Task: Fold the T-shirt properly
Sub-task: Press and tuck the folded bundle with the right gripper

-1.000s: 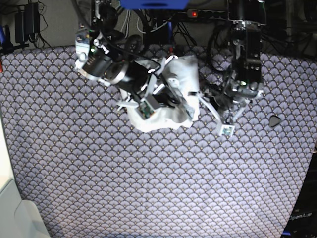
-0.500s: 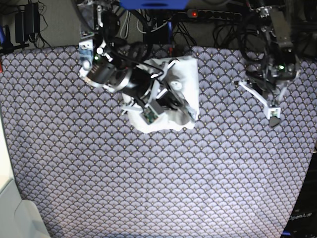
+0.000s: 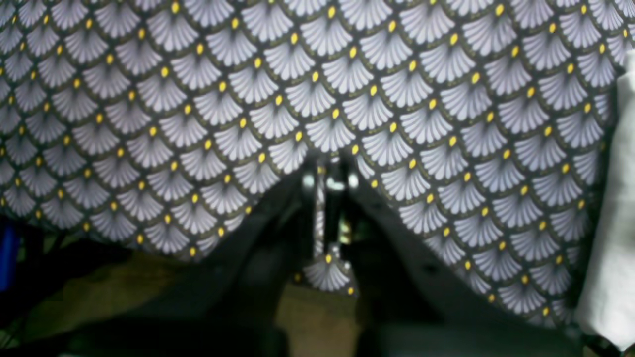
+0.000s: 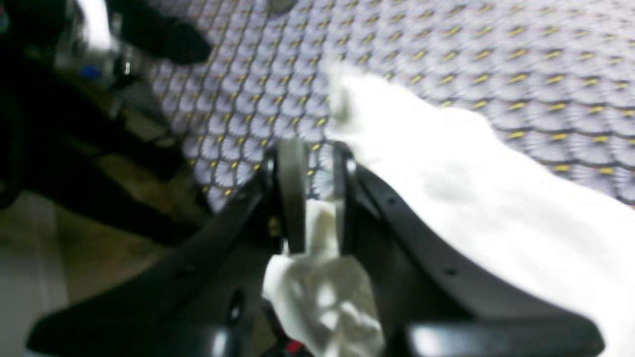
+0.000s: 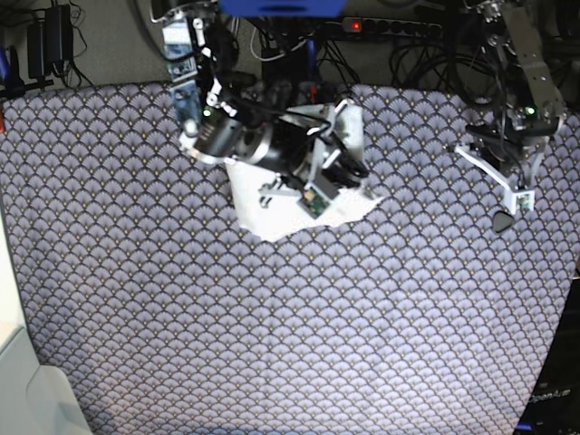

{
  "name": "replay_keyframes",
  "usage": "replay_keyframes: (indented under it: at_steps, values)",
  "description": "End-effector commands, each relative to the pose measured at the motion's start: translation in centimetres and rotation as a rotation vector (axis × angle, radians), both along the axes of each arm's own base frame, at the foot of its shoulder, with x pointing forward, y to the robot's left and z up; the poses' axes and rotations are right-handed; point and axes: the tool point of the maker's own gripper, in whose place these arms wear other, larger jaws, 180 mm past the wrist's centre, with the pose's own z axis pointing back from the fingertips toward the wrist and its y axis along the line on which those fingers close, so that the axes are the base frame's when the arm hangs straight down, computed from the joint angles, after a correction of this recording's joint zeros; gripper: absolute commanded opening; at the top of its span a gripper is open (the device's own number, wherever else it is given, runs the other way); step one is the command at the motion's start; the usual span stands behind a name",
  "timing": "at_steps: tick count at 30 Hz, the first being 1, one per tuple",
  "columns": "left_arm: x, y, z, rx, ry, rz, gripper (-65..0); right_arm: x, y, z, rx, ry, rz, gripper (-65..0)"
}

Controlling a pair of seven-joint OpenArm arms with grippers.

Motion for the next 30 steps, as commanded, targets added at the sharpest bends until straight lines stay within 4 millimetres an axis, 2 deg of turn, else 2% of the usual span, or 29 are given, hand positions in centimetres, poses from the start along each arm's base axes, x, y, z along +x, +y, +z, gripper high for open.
replay_keyframes:
  at_steps: [1,3,7,10,12,15,18,24,30]
  values:
    - [0.6,0.3,1.0,0.015,-0.036,-0.003,-64.5,0.9,0.7,1.9,0.051,-0.052,0.007,-52.2]
    - [0.2,0.3,0.7,0.015,-0.026,-0.003,-64.5,1.1,0.8,1.3,0.044,-0.035,0.01,-50.3]
    - [0.1,0.3,0.7,0.015,-0.023,-0.003,-64.5,1.7,0.8,1.8,0.042,-0.055,0.012,-44.8]
    - [0.2,0.2,0.6,0.014,-0.022,-0.006,-64.5,1.9,0.8,3.9,0.053,-0.118,0.013,-42.1]
    - [0.2,0.2,0.6,0.013,-0.021,-0.007,-64.5,1.5,1.5,6.2,0.073,-0.189,0.041,-42.1]
    - [0.4,0.1,0.7,0.012,-0.026,-0.008,-64.5,1.5,1.1,9.4,0.096,-0.283,0.028,-42.1]
    - [0.2,0.1,0.5,0.011,-0.02,-0.008,-64.5,1.4,-0.3,8.1,0.039,-0.286,0.036,-42.3]
    - [0.2,-0.1,0.5,0.005,-0.022,-0.007,-64.5,0.4,-2.8,3.5,-0.018,-0.158,-0.016,-44.0]
    - [-0.3,-0.3,0.4,0.003,-0.015,-0.009,-64.5,-0.5,-2.7,-0.1,-0.034,-0.04,-0.011,-46.5]
